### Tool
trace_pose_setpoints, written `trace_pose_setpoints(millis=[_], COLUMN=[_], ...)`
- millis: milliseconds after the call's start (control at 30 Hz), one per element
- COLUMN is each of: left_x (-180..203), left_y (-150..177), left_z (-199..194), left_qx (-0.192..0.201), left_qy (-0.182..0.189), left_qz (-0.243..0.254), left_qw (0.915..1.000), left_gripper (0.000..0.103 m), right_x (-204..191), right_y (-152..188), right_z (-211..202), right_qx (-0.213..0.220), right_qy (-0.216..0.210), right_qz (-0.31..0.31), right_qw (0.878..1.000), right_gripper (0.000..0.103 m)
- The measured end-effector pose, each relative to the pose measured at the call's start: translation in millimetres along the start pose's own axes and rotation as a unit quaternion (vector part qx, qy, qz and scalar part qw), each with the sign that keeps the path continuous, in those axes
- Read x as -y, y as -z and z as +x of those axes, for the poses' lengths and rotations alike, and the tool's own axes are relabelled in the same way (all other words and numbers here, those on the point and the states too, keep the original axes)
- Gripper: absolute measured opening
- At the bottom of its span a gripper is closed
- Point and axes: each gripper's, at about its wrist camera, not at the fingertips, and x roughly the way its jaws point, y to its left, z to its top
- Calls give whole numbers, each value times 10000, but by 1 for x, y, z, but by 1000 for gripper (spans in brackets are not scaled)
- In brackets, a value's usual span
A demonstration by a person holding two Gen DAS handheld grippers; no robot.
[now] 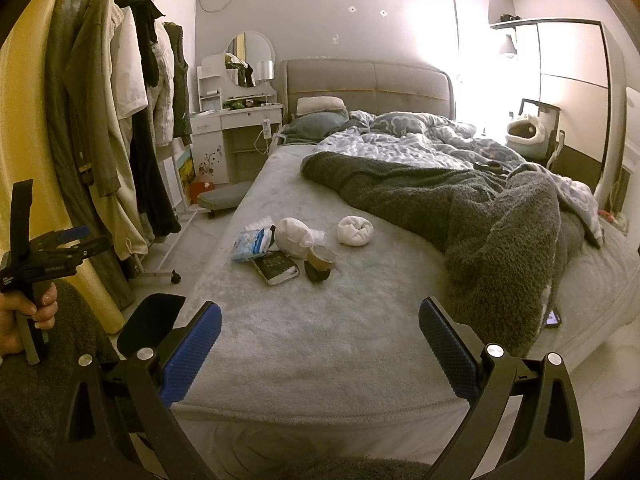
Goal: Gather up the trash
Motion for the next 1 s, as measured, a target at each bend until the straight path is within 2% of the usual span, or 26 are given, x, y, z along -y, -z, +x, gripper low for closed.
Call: trace_pose_setpoints(millis=[433, 1000], left_x=[7, -2], left_y=[8, 2], left_z=[8, 4], left_qx=[-2, -98], left_qy=[-4, -55], left_qz=[38, -31], left_qw=[10000, 9999], left_gripper=[100, 100], right_x=[6, -2], right_y=[9, 3], right_z=[4, 20], right_qx=[39, -449], right_qy=[-2, 170], right_qz=[67, -113], right_qw=[10000, 9988], right_gripper=[100, 100])
